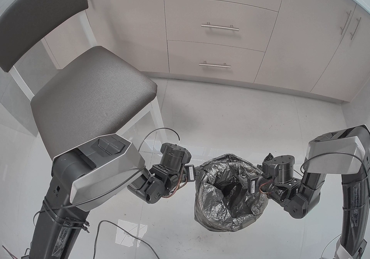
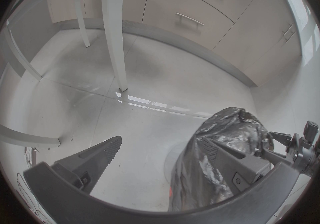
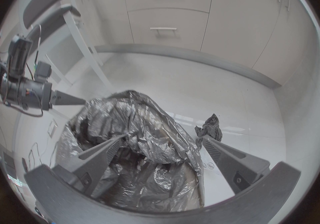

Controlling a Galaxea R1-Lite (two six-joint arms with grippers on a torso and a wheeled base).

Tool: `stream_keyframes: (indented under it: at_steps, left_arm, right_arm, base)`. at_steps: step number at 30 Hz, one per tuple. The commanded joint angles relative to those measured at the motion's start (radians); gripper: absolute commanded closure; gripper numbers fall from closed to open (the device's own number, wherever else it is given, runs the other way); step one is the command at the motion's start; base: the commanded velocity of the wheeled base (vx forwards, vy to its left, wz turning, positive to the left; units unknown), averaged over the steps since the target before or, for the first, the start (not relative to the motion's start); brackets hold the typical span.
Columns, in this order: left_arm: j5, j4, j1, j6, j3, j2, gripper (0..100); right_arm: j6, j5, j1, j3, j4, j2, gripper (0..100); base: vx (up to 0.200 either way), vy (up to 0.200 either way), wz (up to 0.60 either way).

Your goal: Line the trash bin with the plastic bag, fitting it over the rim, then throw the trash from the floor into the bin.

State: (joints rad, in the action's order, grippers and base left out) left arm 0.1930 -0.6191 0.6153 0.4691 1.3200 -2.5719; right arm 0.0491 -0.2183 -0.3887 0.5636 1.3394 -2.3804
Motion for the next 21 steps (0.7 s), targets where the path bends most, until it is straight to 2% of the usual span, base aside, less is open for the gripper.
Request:
stream_keyframes:
  at_steps: [1, 4, 9, 13, 15, 20, 21]
  left_arm:
    - [0.0, -0.074, 0.05, 0.013, -0.131, 0.098, 0]
    - [0.0, -0.109, 0.066, 0.014, -0.176, 0.119, 0]
    - [-0.003, -0.116, 0.106, 0.011, -0.254, 0.144, 0]
    - [0.0, -0.116, 0.138, 0.006, -0.274, 0.133, 0]
    - [0.011, -0.111, 0.179, -0.004, -0.268, 0.11, 0]
    - [0.019, -0.097, 0.19, -0.032, -0.239, 0.095, 0]
    - [0.033, -0.096, 0.199, -0.067, -0.234, 0.087, 0]
  right_arm:
    - [0.052, 0.046, -0.016, -0.111, 0.127, 0.013, 0]
    - [0.109, 0.062, -0.016, -0.136, 0.231, -0.046, 0]
    - [0.219, 0.105, -0.013, -0.146, 0.231, -0.094, 0]
    - [0.229, 0.112, -0.004, -0.126, 0.231, -0.109, 0]
    - [0.232, 0.114, 0.013, -0.114, 0.231, -0.134, 0]
    - [0.239, 0.114, 0.013, -0.111, 0.231, -0.134, 0]
    - [0.261, 0.116, 0.014, -0.11, 0.231, -0.126, 0]
  base:
    - [0.0, 0.0, 0.0]
    - [0.0, 0.0, 0.0]
    - [0.0, 0.0, 0.0]
    - [0.0, 0.0, 0.0]
    - [0.0, 0.0, 0.0]
    - [0.0, 0.0, 0.0]
    - [0.0, 0.0, 0.0]
